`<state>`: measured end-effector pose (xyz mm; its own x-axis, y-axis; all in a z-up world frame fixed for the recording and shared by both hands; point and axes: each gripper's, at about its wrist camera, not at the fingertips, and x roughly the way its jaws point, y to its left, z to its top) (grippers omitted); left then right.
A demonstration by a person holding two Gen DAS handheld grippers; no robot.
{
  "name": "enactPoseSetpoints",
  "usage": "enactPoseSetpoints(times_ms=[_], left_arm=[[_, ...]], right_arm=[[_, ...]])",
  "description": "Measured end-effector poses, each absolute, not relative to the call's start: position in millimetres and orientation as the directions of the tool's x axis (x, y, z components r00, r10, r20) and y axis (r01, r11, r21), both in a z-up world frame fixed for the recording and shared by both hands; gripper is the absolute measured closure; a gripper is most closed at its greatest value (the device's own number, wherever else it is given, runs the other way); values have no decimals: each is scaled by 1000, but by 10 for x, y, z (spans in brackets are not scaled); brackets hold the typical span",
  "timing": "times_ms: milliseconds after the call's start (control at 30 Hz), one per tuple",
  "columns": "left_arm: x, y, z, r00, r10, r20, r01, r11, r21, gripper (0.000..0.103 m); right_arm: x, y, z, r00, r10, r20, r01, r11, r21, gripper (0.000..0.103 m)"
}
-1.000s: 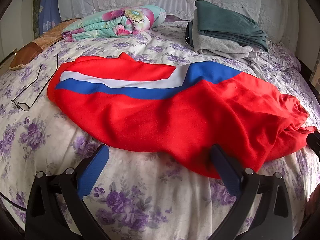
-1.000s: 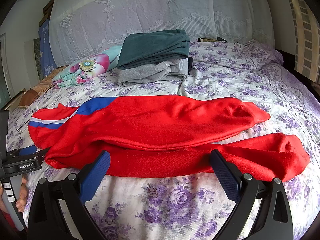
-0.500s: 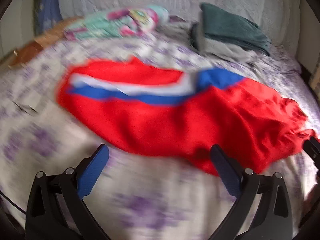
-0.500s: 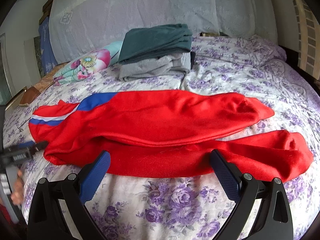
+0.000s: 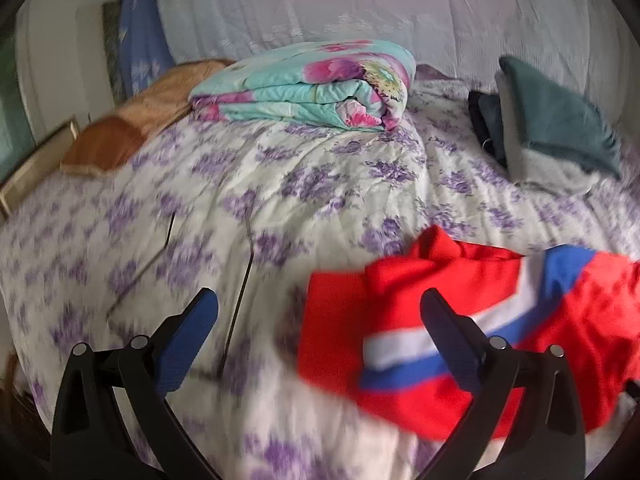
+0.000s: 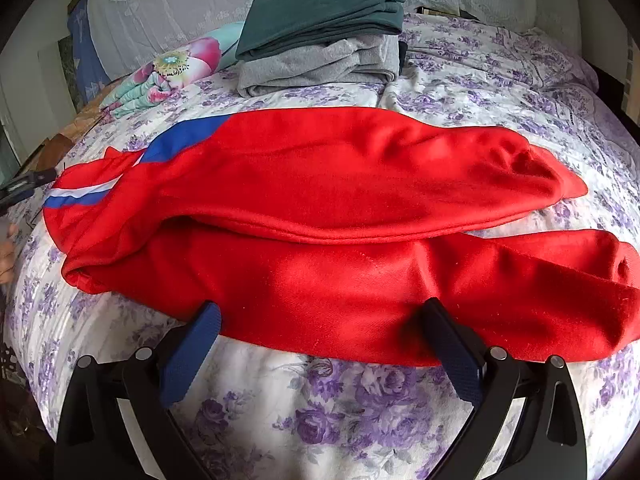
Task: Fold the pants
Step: 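Close the left gripper on the red garment's striped edge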
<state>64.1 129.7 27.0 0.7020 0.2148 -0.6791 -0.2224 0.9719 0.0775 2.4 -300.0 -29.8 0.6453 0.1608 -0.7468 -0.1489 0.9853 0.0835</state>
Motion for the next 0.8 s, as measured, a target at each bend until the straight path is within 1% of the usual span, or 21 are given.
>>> enactPoseSetpoints(times_ms=[67,100,133,167,200,267,367,400,433,467,533,600,633,700,733,767,800], left_arm=[[764,1310,272,715,204,-668,-202,976,82,5],[795,1305,269,724,191,-663,-186,979,79,7],[814,1290,272,731,178,-658,-168,983,80,19],[842,1238,269,732,161,-661,-136,987,90,35],[867,1186,252,727,143,-671,-100,990,103,43],[842,1126,220,726,122,-677,-61,992,114,76],[721,1086,203,738,133,-661,-54,989,139,93],[668,1094,212,743,123,-658,-50,990,129,97],[630,1107,229,747,111,-656,-45,992,116,100],[563,1123,252,753,96,-651,-39,994,101,101],[459,1127,269,754,73,-653,-14,995,95,101],[403,1092,267,749,67,-659,8,994,111,100],[390,1059,281,751,70,-656,20,992,128,98],[410,1004,356,772,83,-631,23,987,157,70],[428,956,420,794,96,-601,20,983,183,31],[442,904,473,819,112,-563,11,977,212,4],[476,856,500,835,116,-538,18,971,238,5]], right_arm=[[12,-2992,-300,646,163,-746,-149,985,86,3],[18,-2992,-300,646,163,-746,-149,985,86,3],[22,-3004,-288,645,169,-746,-150,984,94,3],[22,-3016,-281,644,175,-745,-150,984,101,3],[45,-3040,-266,644,180,-743,-152,983,107,3],[132,-3119,-233,645,200,-738,-155,979,131,3],[136,-3203,-191,656,243,-714,-162,970,181,3],[128,-3227,-182,659,259,-706,-166,966,199,3],[106,-3291,-154,670,301,-679,-175,952,250,3],[88,-3348,-133,677,334,-655,-183,939,291,3],[23,-3517,-79,706,409,-578,-193,897,398,3],[-16,-3645,-23,730,441,-522,-192,865,463,3],[-6,-3688,33,735,450,-507,-197,857,476,3],[94,-3653,176,722,458,-519,-242,869,431,3],[130,-3627,226,719,452,-528,-260,879,399,3],[197,-3554,302,714,441,-544,-291,893,342,3],[235,-3508,342,709,439,-552,-317,898,306,3]])
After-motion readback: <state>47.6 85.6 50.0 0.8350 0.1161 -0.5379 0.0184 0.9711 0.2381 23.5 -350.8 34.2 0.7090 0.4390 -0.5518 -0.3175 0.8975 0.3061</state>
